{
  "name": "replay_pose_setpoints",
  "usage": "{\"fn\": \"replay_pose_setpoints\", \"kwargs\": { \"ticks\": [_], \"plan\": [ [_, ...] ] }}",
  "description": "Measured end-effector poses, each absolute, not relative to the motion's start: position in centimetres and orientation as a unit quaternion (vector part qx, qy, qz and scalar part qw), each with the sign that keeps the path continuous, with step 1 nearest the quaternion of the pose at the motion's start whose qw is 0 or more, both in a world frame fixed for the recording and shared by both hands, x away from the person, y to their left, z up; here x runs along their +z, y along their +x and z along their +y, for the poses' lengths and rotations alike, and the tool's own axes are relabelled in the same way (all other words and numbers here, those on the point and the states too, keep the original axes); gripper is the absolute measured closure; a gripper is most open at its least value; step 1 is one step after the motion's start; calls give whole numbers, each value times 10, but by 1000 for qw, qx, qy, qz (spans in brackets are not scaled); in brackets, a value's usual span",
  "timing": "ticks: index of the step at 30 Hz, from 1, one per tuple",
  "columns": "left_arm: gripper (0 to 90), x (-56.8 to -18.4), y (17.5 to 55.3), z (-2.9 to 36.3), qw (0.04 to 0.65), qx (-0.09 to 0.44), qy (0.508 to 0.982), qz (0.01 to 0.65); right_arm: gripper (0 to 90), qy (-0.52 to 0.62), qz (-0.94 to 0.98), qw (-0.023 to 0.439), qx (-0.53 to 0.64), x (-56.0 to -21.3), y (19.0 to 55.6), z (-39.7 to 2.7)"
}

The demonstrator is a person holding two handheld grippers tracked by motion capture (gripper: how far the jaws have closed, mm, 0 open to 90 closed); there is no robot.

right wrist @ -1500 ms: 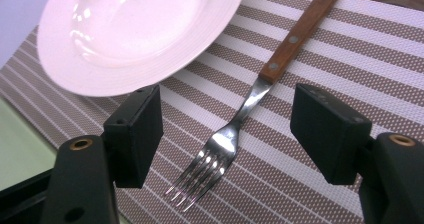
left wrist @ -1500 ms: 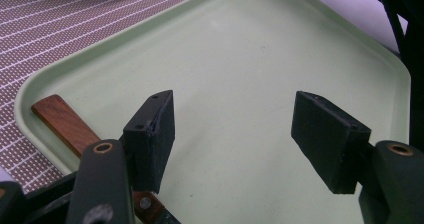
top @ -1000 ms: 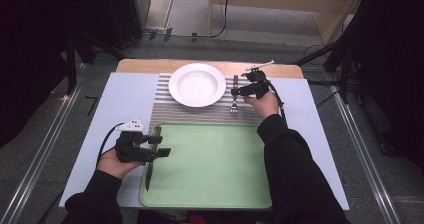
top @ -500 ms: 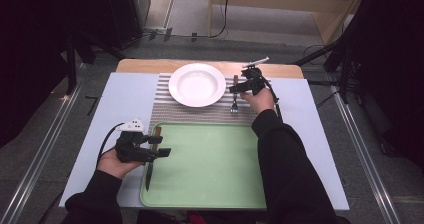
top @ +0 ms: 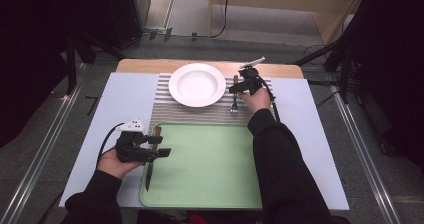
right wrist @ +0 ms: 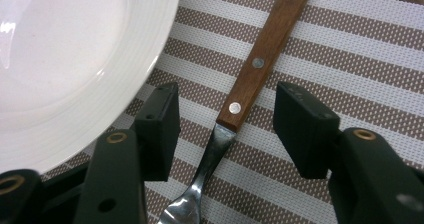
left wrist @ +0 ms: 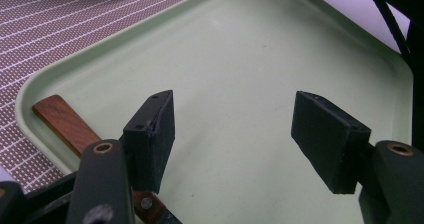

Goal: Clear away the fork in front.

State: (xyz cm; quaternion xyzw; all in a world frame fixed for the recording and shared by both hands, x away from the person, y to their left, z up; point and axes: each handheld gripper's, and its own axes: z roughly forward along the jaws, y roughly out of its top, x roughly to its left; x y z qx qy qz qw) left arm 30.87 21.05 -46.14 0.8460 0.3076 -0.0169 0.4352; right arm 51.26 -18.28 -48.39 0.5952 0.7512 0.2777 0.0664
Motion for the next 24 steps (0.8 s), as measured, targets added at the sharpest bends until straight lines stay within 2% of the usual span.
{"fn": "replay_pose_setpoints", "kwargs": {
  "ticks": [6,15,24],
  "plan": [
    [330,-462,309,210,434,-16,847,308,519,602,747,73,272,-487,513,-180],
    [330,-462,308,210,430,-13,849,307,561,612,741,67,266,-492,515,-177],
    [330,-462,309,210,429,-13,850,307,568,623,735,81,256,-493,514,-172]
  ]
}}
